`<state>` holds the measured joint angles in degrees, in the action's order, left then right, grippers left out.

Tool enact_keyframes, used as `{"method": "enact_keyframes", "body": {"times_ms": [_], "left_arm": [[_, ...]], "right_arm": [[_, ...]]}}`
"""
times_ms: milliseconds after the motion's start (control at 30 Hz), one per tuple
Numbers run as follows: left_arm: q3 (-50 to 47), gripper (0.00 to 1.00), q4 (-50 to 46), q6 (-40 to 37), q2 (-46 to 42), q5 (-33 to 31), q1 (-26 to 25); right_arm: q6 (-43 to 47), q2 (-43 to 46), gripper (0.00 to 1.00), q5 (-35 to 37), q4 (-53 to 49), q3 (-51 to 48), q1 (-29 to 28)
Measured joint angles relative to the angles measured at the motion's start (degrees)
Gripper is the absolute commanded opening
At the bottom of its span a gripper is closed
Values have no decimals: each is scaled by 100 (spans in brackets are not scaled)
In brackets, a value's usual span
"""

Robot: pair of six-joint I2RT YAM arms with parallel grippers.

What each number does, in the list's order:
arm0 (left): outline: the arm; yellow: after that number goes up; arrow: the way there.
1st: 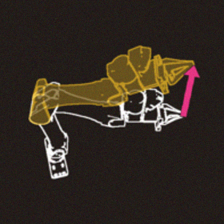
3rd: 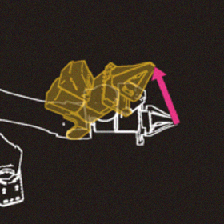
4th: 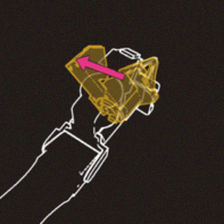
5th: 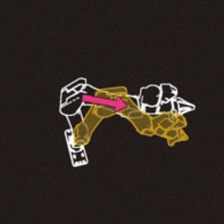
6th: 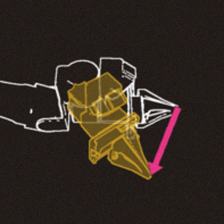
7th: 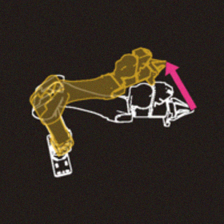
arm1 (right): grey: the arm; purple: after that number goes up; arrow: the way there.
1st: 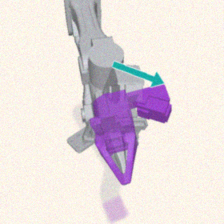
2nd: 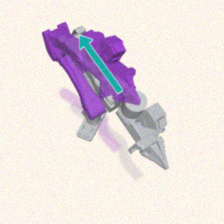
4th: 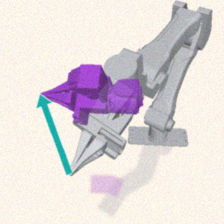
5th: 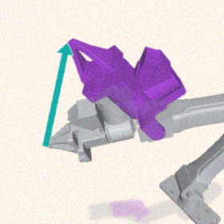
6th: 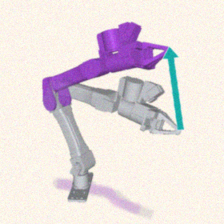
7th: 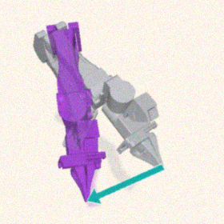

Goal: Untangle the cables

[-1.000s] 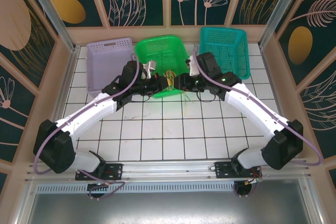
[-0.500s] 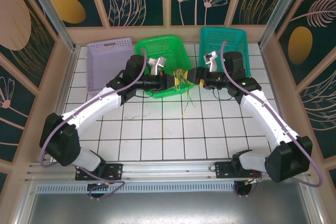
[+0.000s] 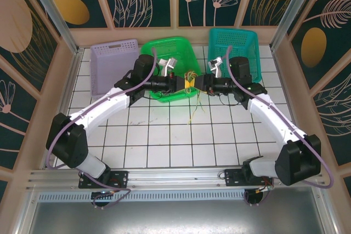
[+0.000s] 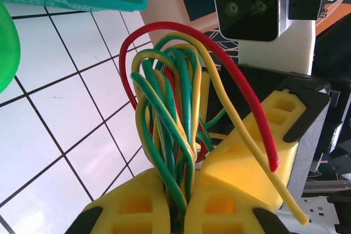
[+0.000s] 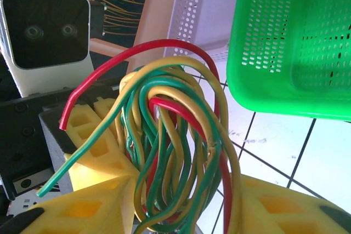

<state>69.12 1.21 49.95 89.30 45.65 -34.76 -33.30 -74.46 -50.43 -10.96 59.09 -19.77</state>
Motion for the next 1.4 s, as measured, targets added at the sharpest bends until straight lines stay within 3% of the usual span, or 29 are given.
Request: {"method": "enact_keyframes", "body": {"times_ms": [100, 200, 300, 533, 667, 733, 867, 1067, 1200, 1233, 1267, 1333, 1400], "left_arm": [[0, 0, 4, 4, 15, -7, 31], [2, 0, -4, 50, 15, -74, 39], [85, 0, -225, 63, 72, -195, 76], [603, 0, -907, -236, 234, -306, 15], [789, 0, -1102, -461, 234, -304, -2], [796, 0, -1207, -566, 234, -306, -4], [837, 0, -1508, -841, 236, -391, -9], [1010, 0, -1862, -1316, 236, -511, -17], [1119, 0, -1974, -1482, 236, -551, -28], [1147, 0, -1996, -1502, 236, -564, -31], [1158, 0, -2011, -1502, 236, -568, -31], [1176, 0, -1998, -1416, 229, -555, -28], [1165, 0, -1991, -1187, 166, -511, -13]], "right_arm": [[22, -85, 24, -4, 55, 7, -15], [313, -249, 0, 330, -173, 153, -149], [693, -352, 0, 1088, -601, 402, -367], [2024, 116, 0, 4028, -962, 481, -1150], [3510, 417, 0, 5807, -258, 61, -1786], [4376, 525, 0, 6356, 352, -337, -1939], [6238, 636, 0, 6808, 1768, -1143, -1987], [8537, 682, 0, 6592, 3215, -1714, -1716], [9235, 695, 0, 6365, 3473, -1764, -1543], [9197, 706, 7, 6271, 3377, -1718, -1517], [9058, 717, 23, 6157, 3117, -1593, -1486], [8546, 723, 43, 5995, 2406, -1189, -1394], [7737, 723, 52, 5914, 1591, -623, -1141]]}}
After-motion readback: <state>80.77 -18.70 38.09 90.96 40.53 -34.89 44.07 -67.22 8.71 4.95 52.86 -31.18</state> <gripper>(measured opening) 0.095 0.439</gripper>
